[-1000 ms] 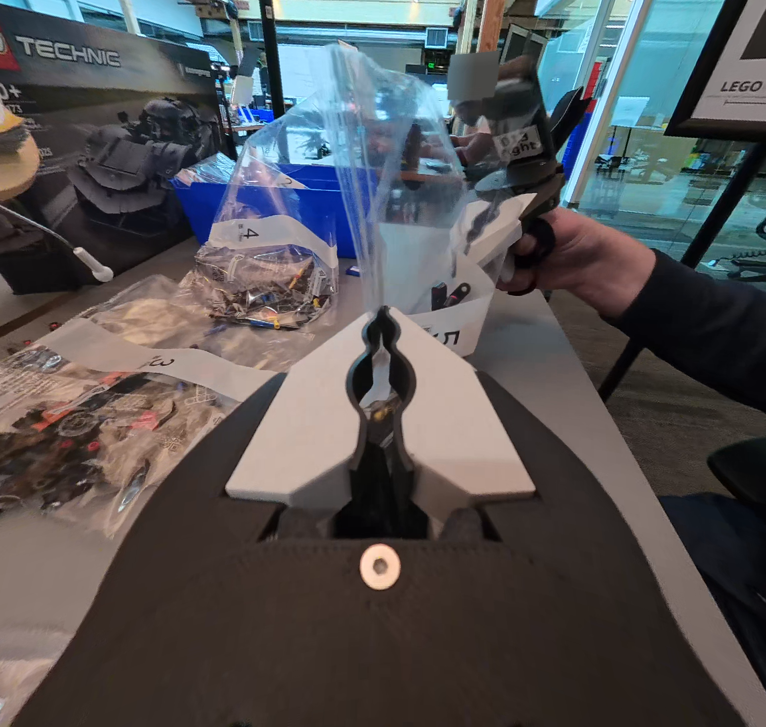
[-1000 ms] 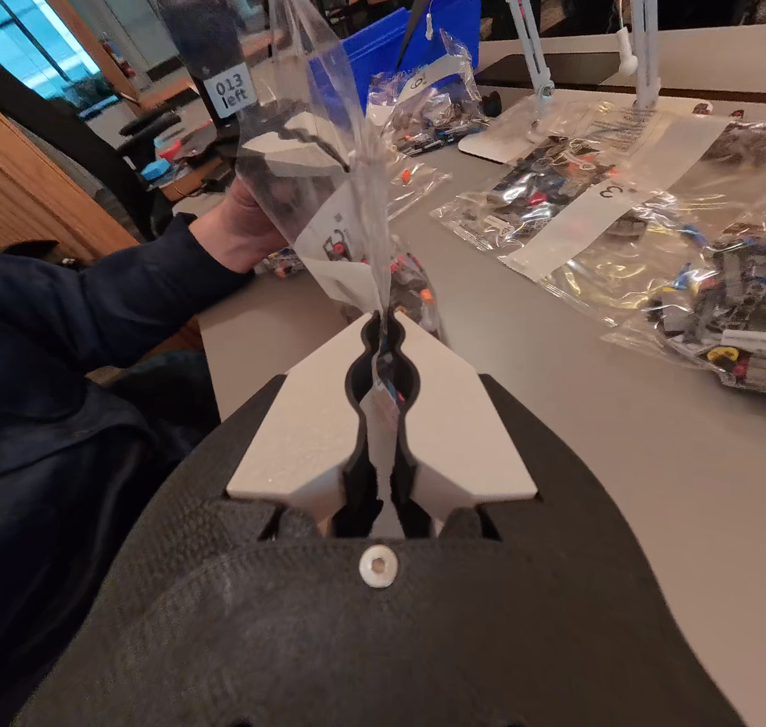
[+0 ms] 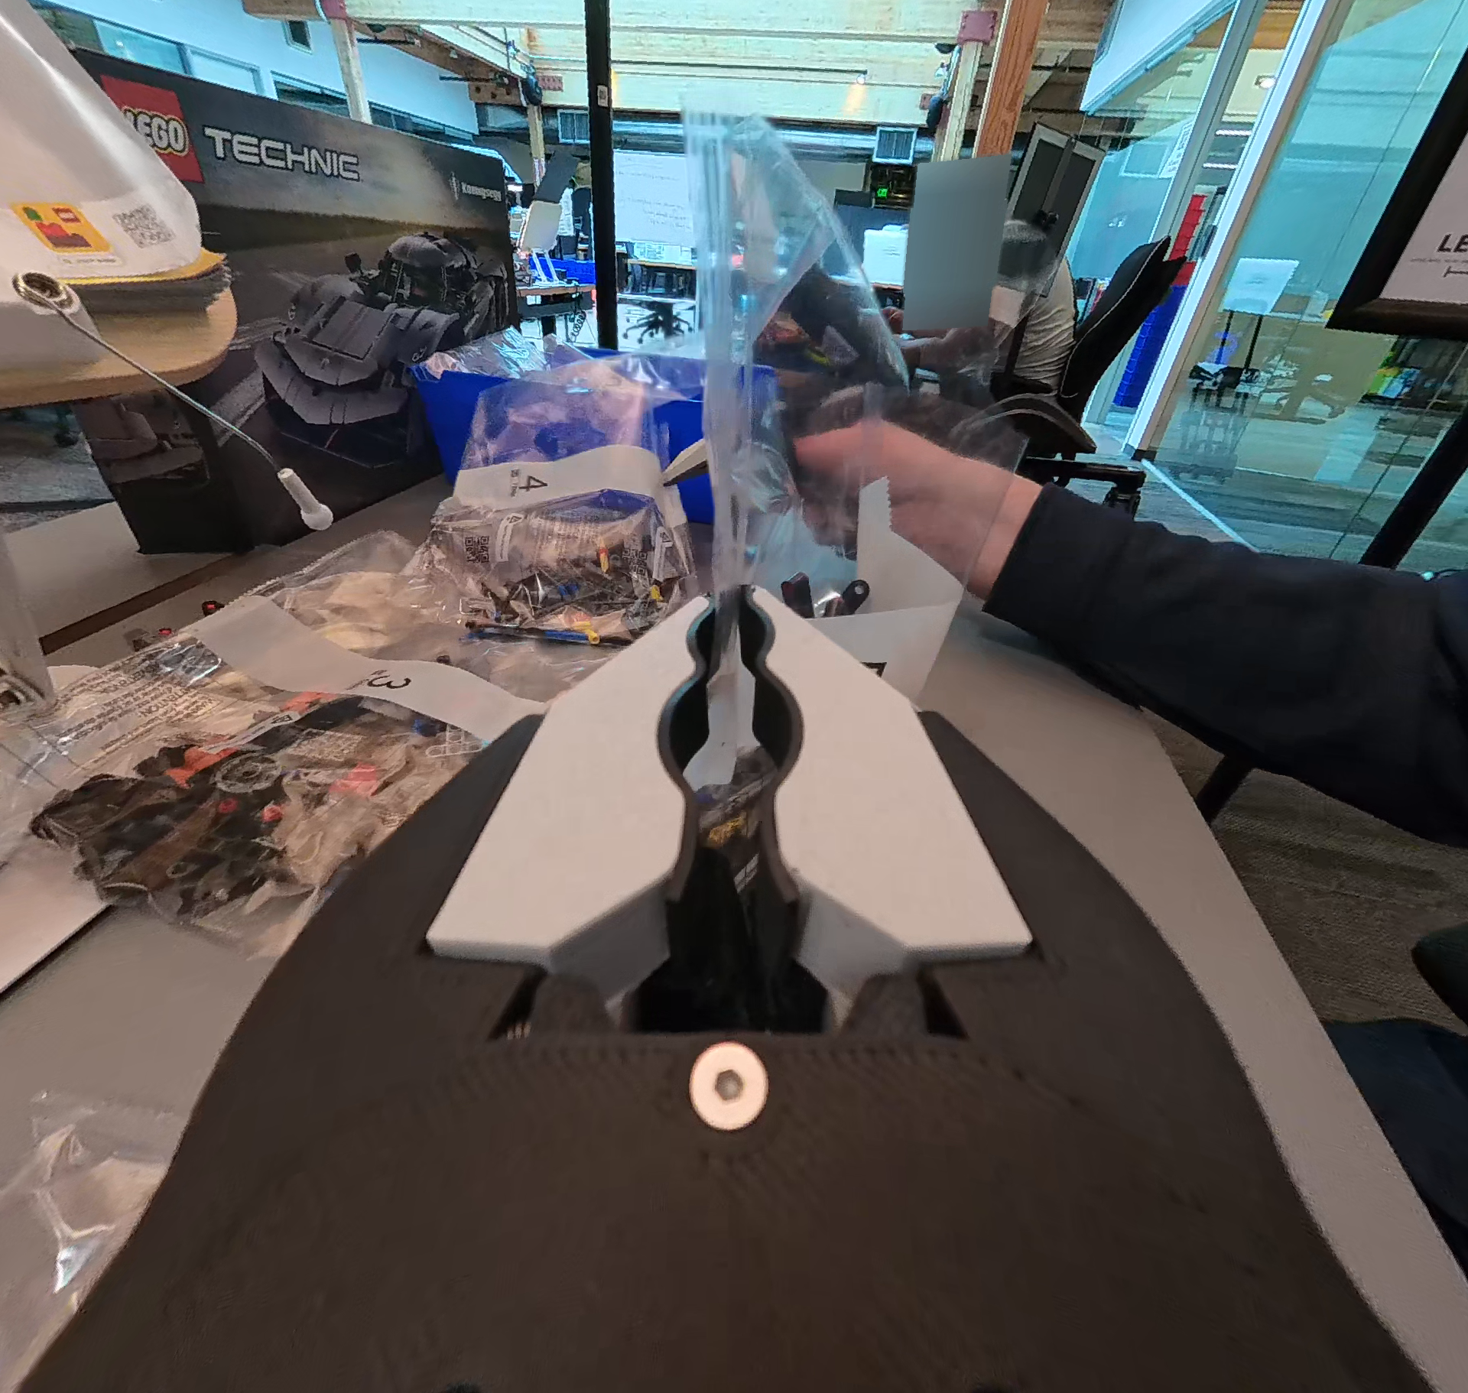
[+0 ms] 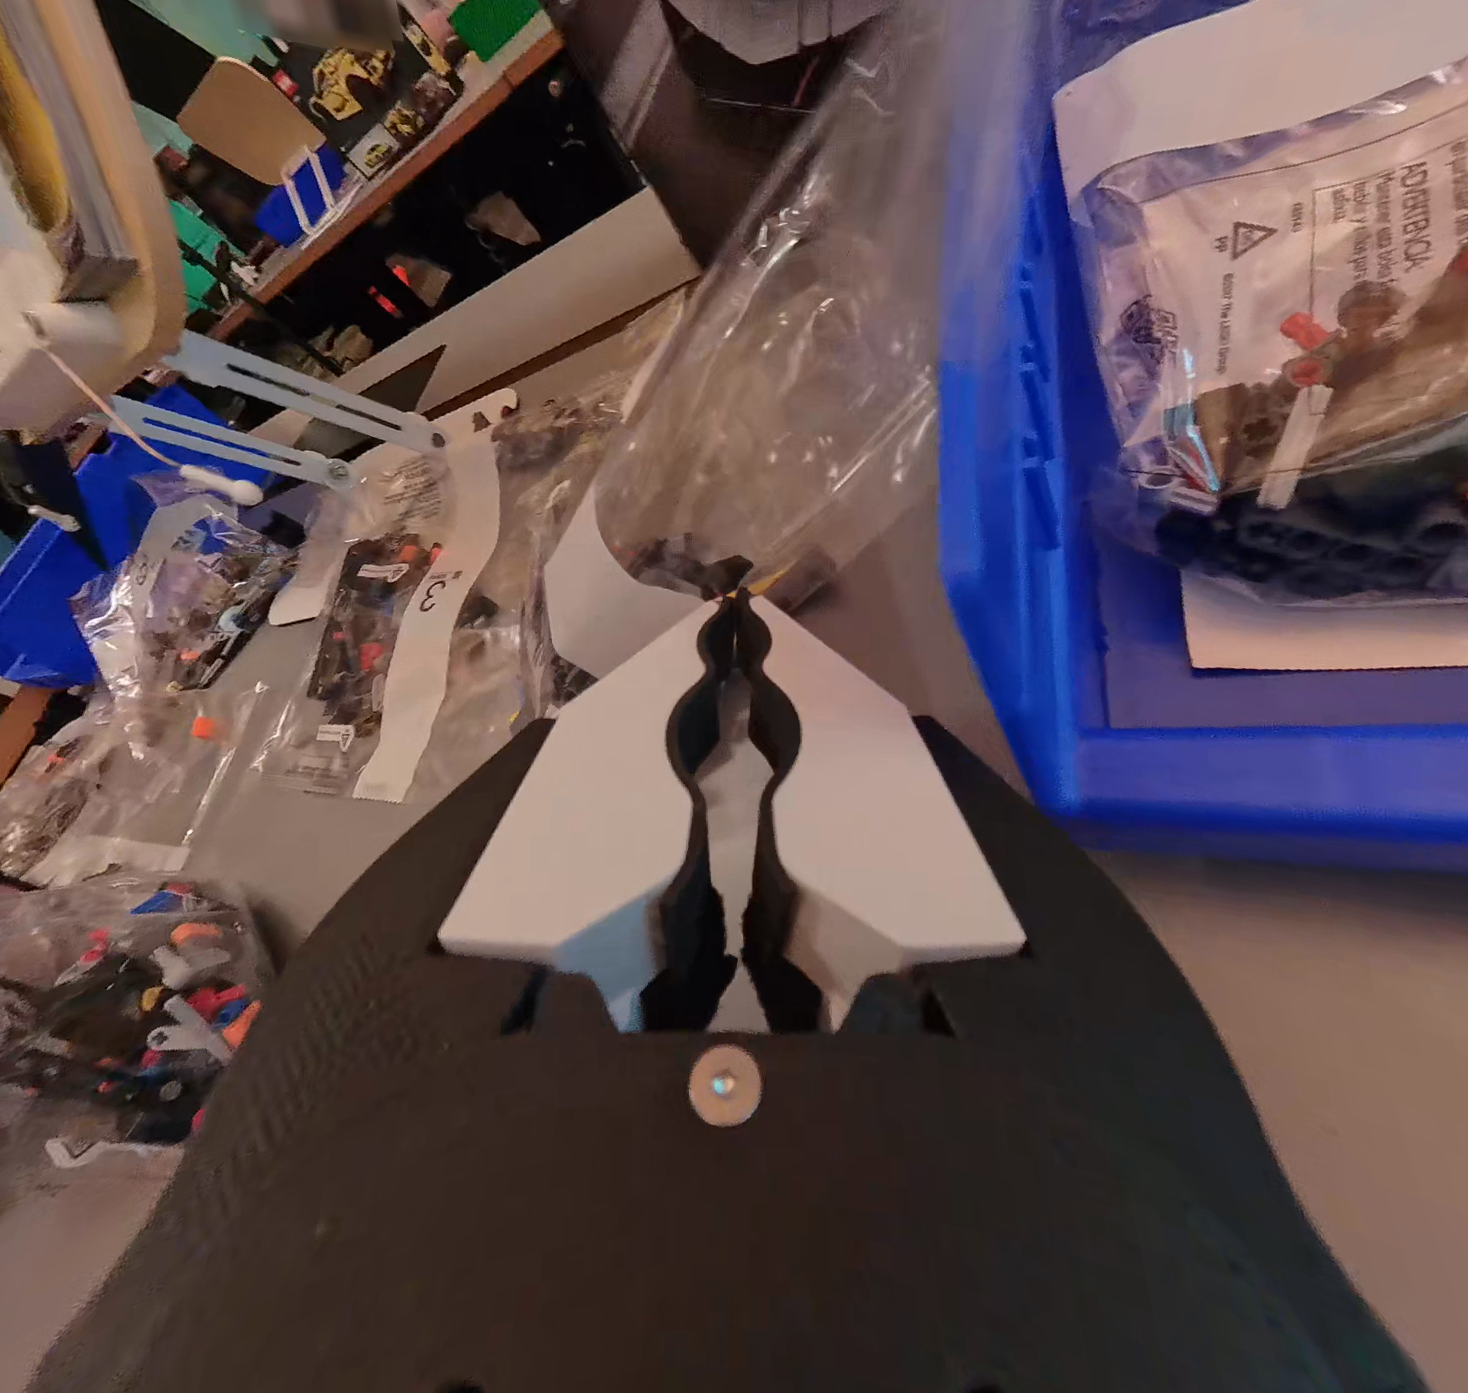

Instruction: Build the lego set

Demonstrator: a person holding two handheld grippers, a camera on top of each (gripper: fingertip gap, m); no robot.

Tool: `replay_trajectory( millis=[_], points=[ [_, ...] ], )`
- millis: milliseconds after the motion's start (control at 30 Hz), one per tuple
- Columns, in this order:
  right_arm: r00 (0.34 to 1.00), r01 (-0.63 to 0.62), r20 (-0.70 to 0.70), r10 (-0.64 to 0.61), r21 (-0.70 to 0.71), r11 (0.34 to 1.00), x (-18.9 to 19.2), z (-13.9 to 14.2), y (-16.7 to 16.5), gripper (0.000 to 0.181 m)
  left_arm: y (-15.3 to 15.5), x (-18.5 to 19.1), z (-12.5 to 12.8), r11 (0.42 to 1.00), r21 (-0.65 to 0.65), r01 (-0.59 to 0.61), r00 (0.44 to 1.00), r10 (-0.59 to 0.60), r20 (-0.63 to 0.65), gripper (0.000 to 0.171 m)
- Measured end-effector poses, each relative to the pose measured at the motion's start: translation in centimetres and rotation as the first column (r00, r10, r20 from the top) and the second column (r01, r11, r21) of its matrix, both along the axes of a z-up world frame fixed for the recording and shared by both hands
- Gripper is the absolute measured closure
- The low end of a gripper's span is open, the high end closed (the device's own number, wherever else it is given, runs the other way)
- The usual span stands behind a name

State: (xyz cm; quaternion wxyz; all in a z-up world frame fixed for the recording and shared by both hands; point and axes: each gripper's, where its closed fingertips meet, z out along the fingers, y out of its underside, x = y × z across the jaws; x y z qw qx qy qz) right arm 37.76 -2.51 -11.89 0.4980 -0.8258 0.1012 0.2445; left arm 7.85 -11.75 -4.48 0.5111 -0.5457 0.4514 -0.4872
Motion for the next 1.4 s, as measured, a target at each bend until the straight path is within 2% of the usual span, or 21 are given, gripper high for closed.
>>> replay_trajectory(
  millis=[67, 167, 433, 667, 800, 900, 1133, 1267, 1333, 1400],
  points=[
    [0.999, -0.033, -0.005, 0.033, 0.032, 0.999, -0.8, 0.7, -0.3, 0.181, 0.1, -0.1, 0.1, 1.0, 0.007, -0.007, 1.0, 0.007, -0.001, 0.169],
    [0.994, -0.084, 0.08, 0.077, 0.09, 0.992, -2.0, 2.5, -1.1, 0.181, 0.2, -0.2, 0.3, 1.0, 0.007, -0.014, 1.0, 0.014, 0.007, 0.169],
    [0.945, -0.275, 0.258, 0.201, 0.298, 0.914, -5.1, 11.5, -2.6, 0.181, 0.3, -0.4, 0.4, 1.0, 0.006, -0.018, 1.0, 0.018, 0.013, 0.17],
    [0.914, -0.342, 0.331, 0.236, 0.314, 0.886, -5.4, 16.3, -2.2, 0.181, 0.3, -0.3, 0.4, 1.0, 0.007, -0.017, 1.0, 0.017, 0.014, 0.17],
    [0.898, -0.347, 0.385, 0.215, 0.316, 0.883, -4.3, 18.8, -2.3, 0.181, 0.2, -0.3, 0.4, 1.0, 0.006, -0.016, 1.0, 0.016, 0.014, 0.17],
    [0.9, -0.326, 0.399, 0.175, 0.351, 0.878, -2.5, 21.8, -2.6, 0.181, 0.2, -0.3, 0.4, 1.0, 0.007, -0.017, 1.0, 0.017, 0.013, 0.17],
    [0.861, -0.202, 0.507, -0.031, 0.398, 0.895, 4.3, 28.6, -3.5, 0.181, 0.4, -0.4, 0.4, 1.0, 0.006, -0.022, 1.0, 0.022, 0.013, 0.17],
    [0.761, -0.121, 0.638, -0.119, 0.32, 0.94, 8.8, 28.9, -2.7, 0.181, 0.4, -0.4, 0.5, 1.0, 0.003, -0.022, 1.0, 0.022, 0.014, 0.17],
    [0.729, -0.095, 0.676, -0.111, 0.26, 0.961, 10.1, 27.4, -1.5, 0.181, 0.4, -0.4, 0.5, 1.0, 0.002, -0.02, 1.0, 0.02, 0.014, 0.17],
    [0.692, -0.071, 0.718, -0.081, 0.18, 0.981, 11.0, 24.7, 0.2, 0.181, 0.5, -0.4, 0.4, 1.0, 0.002, -0.022, 1.0, 0.022, 0.014, 0.17]
  ],
)
